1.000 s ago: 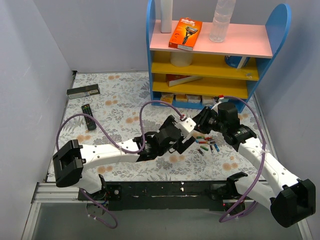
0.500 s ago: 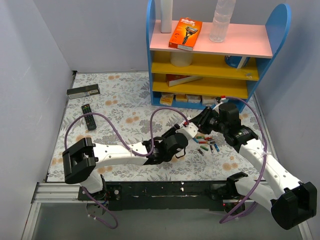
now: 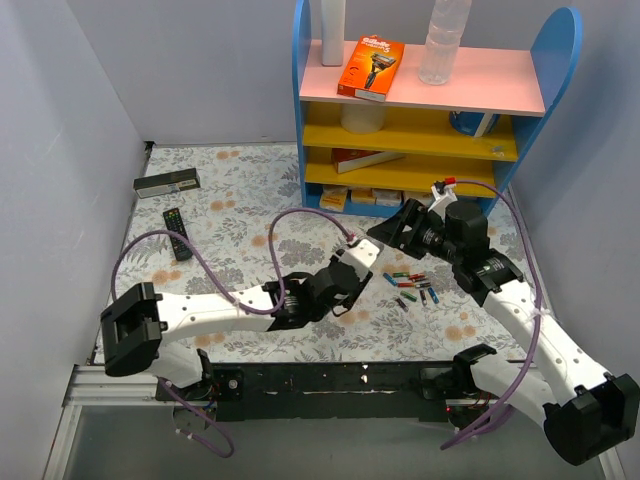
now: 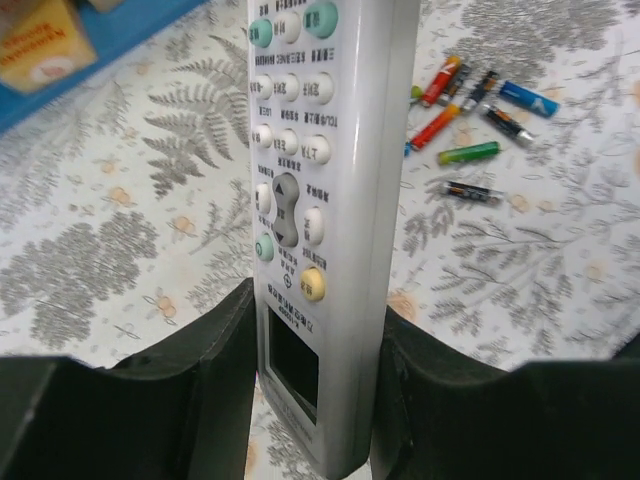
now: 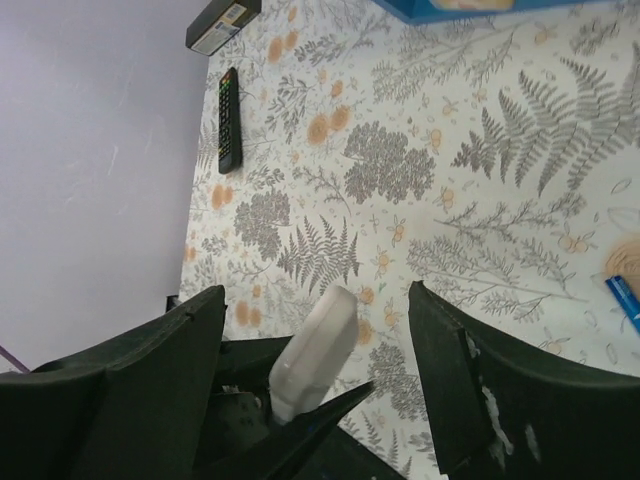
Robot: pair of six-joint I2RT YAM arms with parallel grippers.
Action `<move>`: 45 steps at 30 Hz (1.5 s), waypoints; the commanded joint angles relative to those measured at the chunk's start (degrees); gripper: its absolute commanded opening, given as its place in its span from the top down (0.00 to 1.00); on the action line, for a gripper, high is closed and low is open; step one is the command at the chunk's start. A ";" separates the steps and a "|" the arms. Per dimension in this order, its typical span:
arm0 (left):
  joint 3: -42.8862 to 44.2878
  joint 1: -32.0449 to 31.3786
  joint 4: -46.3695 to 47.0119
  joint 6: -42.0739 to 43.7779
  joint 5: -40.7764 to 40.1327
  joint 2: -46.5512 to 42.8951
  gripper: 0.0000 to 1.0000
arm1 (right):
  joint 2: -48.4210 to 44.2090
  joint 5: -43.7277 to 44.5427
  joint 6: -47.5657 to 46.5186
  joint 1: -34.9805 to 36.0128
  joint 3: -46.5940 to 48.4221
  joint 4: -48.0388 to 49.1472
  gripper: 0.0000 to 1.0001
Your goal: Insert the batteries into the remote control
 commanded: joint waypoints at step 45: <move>-18.71 21.56 24.57 -33.35 54.36 -17.96 1.00 | -1.99 -38.57 -65.31 2.80 -5.91 23.38 0.40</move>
